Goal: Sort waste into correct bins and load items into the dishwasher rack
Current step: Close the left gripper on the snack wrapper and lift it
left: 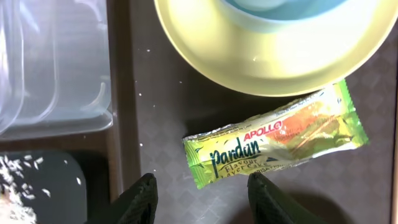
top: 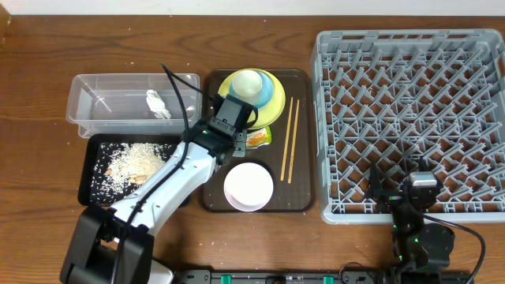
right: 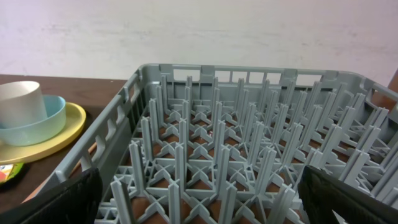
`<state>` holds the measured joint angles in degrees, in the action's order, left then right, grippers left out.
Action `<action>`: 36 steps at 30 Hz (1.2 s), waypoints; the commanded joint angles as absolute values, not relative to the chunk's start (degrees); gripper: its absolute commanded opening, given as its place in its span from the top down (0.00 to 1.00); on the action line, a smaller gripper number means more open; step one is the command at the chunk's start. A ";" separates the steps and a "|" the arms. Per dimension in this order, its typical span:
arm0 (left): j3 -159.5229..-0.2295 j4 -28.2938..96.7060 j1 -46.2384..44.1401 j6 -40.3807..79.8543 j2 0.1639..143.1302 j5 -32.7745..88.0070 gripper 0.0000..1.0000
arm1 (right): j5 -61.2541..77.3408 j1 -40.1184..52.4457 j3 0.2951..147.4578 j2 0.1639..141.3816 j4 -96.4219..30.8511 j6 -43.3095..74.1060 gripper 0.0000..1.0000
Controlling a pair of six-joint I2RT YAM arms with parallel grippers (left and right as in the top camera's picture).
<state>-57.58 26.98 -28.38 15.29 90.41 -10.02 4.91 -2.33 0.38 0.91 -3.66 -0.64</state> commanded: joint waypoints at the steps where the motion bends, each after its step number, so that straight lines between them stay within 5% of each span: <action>1: -57.93 26.87 -28.18 6.31 90.06 -8.60 0.51 | 4.71 -2.17 0.32 0.71 -3.88 -0.30 0.01; 8: -57.93 26.52 -28.18 -8.91 90.83 5.34 0.53 | 4.71 -2.17 0.32 0.71 -3.88 -0.30 0.01; 25: -57.87 22.63 -27.92 -12.40 102.48 5.78 0.53 | 4.71 -2.17 0.32 0.71 -3.90 -0.30 0.01; 36: -57.87 21.71 -27.92 -12.40 102.56 5.72 0.69 | 4.71 -2.17 0.32 0.71 -3.88 -0.30 0.01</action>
